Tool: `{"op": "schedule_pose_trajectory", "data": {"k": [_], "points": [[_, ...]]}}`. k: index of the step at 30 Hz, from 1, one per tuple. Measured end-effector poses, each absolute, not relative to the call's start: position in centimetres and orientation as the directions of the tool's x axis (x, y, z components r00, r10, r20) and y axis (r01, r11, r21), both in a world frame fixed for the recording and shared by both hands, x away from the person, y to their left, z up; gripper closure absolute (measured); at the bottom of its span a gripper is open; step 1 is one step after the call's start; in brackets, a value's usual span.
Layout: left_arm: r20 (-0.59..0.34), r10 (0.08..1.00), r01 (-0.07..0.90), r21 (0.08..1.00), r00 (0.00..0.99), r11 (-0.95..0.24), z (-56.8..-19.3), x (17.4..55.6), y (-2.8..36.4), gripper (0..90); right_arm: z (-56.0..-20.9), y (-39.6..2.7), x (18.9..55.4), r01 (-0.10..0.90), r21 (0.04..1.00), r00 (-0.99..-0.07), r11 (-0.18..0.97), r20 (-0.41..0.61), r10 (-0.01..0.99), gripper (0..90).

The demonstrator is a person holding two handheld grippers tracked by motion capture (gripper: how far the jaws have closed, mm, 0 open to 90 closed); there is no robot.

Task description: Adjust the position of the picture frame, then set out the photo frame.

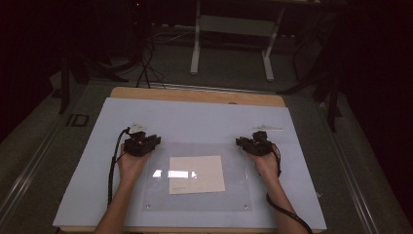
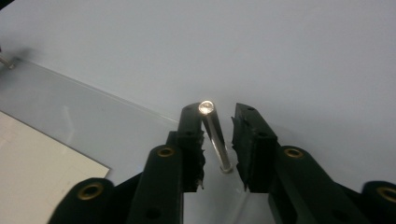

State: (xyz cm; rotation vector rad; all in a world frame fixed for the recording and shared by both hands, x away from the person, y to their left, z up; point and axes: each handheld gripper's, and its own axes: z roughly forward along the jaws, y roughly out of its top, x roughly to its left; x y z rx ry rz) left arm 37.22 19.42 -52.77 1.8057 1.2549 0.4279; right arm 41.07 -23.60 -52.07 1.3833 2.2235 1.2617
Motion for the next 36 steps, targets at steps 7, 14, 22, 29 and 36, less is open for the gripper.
{"op": "schedule_pose_trajectory", "data": {"k": [7,14,22,29,36], "points": [[-0.205,0.873,0.552,0.829,0.442,-0.084,-52.6,36.6,20.0,64.5,-51.3,-23.6,40.4,0.563,0.793,-0.558,0.232,0.159,0.814,62.5],[-0.223,0.869,0.532,0.845,0.443,-0.054,-52.5,36.6,20.4,62.1,-51.0,-23.6,40.1,0.529,0.808,-0.579,0.259,0.120,0.807,61.7],[-0.201,0.867,0.503,0.862,0.456,-0.065,-52.4,36.3,20.6,62.6,-51.0,-24.4,39.8,0.505,0.827,-0.581,0.249,0.112,0.806,67.4],[-0.174,0.869,0.499,0.861,0.463,-0.093,-52.4,36.1,20.8,67.6,-51.2,-24.7,39.8,0.500,0.837,-0.575,0.224,0.127,0.808,69.8],[-0.177,0.868,0.487,0.870,0.465,-0.084,-52.4,36.0,20.9,67.9,-51.2,-24.5,39.7,0.486,0.843,-0.574,0.229,0.111,0.811,72.1]]}}
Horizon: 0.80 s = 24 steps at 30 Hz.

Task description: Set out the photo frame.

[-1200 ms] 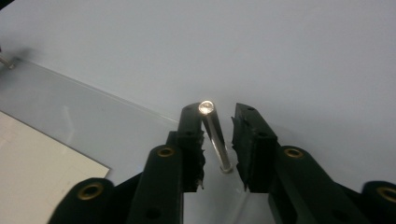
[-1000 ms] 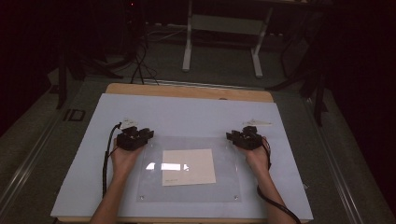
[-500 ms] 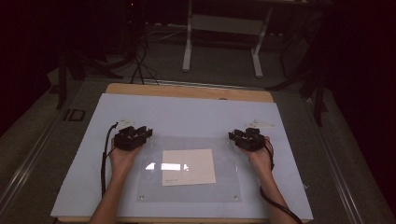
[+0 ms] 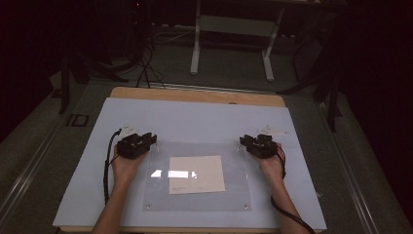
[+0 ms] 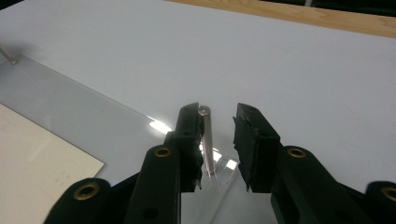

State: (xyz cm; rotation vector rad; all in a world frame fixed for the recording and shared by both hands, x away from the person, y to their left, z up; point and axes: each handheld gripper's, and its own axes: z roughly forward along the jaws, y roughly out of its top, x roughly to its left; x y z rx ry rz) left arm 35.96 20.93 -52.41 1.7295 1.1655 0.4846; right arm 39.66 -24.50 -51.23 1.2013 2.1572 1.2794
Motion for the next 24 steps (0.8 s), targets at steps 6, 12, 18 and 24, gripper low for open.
{"op": "schedule_pose_trajectory", "data": {"k": [6,12,18,24], "points": [[-0.173,0.865,0.489,0.867,0.470,-0.093,-52.45,35.98,20.84,67.9,-51.27,-24.28,39.60,0.474,0.847,-0.580,0.240,0.096,0.809,75.5],[-0.169,0.863,0.503,0.857,0.476,-0.110,-52.93,35.96,20.57,69.3,-51.60,-23.83,39.56,0.473,0.849,-0.580,0.235,0.099,0.809,83.1],[-0.166,0.861,0.473,0.876,0.481,-0.096,-52.76,36.00,20.35,72.1,-51.58,-23.72,39.60,0.475,0.847,-0.578,0.238,0.097,0.810,83.9],[-0.154,0.859,0.465,0.879,0.488,-0.107,-52.58,36.25,20.15,77.0,-51.69,-23.69,39.52,0.469,0.851,-0.576,0.234,0.094,0.812,84.1]]}}
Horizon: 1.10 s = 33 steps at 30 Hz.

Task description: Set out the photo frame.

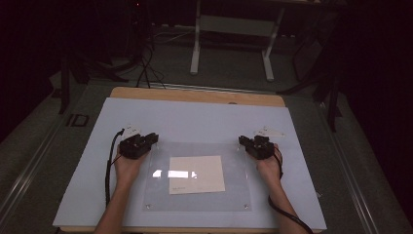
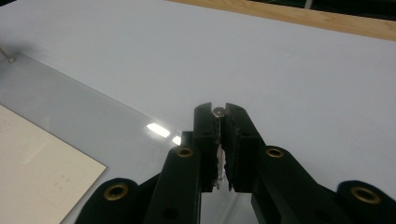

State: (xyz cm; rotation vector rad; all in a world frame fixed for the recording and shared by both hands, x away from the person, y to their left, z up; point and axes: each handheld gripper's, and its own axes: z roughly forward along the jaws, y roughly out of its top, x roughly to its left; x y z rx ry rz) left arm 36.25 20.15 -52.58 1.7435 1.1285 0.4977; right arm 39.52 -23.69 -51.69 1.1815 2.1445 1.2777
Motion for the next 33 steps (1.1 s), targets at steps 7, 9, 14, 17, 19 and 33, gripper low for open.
{"op": "schedule_pose_trajectory", "data": {"k": [7,9,14,17,19,33], "points": [[-0.159,0.861,0.469,0.878,0.483,-0.100,-53.0,36.8,19.9,78.4,-51.7,-23.7,39.5,0.467,0.854,-0.575,0.232,0.094,0.813,84.0],[-0.163,0.860,0.467,0.879,0.483,-0.096,-53.1,36.8,19.8,80.1,-51.8,-23.7,39.5,0.466,0.854,-0.575,0.230,0.094,0.813,84.0],[-0.159,0.860,0.465,0.880,0.484,-0.099,-53.1,36.9,19.7,82.1,-51.8,-23.7,39.5,0.467,0.856,-0.574,0.222,0.102,0.813,82.5],[-0.162,0.860,0.466,0.879,0.484,-0.097,-53.1,36.9,19.7,82.5,-51.9,-23.8,39.7,0.473,0.857,-0.573,0.206,0.121,0.811,82.0],[-0.166,0.859,0.468,0.879,0.484,-0.094,-53.2,36.9,19.7,82.6,-52.0,-23.8,39.8,0.472,0.857,-0.577,0.205,0.125,0.807,82.1],[-0.221,0.842,0.502,0.862,0.492,-0.067,-53.2,37.5,20.1,82.1,-51.9,-24.1,40.4,0.514,0.837,-0.585,0.189,0.181,0.791,82.9]]}}
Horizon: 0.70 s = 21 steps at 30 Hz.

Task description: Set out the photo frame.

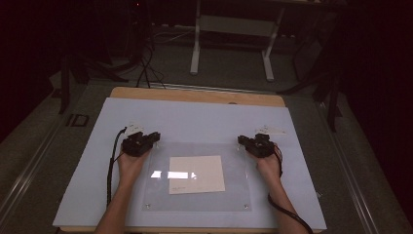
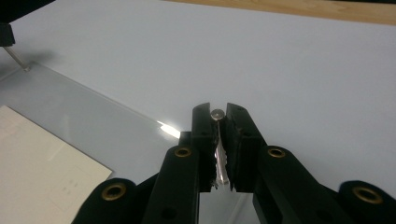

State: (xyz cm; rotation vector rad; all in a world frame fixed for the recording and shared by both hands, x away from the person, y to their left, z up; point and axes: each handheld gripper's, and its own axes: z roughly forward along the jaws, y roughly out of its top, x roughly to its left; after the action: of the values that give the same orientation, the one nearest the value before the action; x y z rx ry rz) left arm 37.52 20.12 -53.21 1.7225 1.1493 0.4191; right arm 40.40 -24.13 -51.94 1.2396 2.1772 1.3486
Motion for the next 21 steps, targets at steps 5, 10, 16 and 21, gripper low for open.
{"op": "schedule_pose_trajectory", "data": {"k": [5,10,16,21], "points": [[-0.254,0.829,0.533,0.844,0.499,-0.062,-53.2,38.1,20.3,81.4,-51.8,-24.1,40.6,0.522,0.830,-0.586,0.198,0.181,0.790,83.5],[-0.283,0.824,0.558,0.828,0.491,-0.048,-53.1,38.7,20.4,82.0,-51.7,-24.1,41.1,0.545,0.817,-0.572,0.187,0.200,0.795,84.1],[-0.284,0.814,0.547,0.835,0.507,-0.049,-53.3,39.2,20.6,83.1,-51.7,-24.1,41.7,0.565,0.806,-0.567,0.174,0.227,0.792,84.3],[-0.349,0.766,0.550,0.835,0.540,-0.008,-53.9,40.0,21.4,83.0,-51.6,-24.4,42.4,0.589,0.789,-0.577,0.174,0.260,0.774,84.3]]}}
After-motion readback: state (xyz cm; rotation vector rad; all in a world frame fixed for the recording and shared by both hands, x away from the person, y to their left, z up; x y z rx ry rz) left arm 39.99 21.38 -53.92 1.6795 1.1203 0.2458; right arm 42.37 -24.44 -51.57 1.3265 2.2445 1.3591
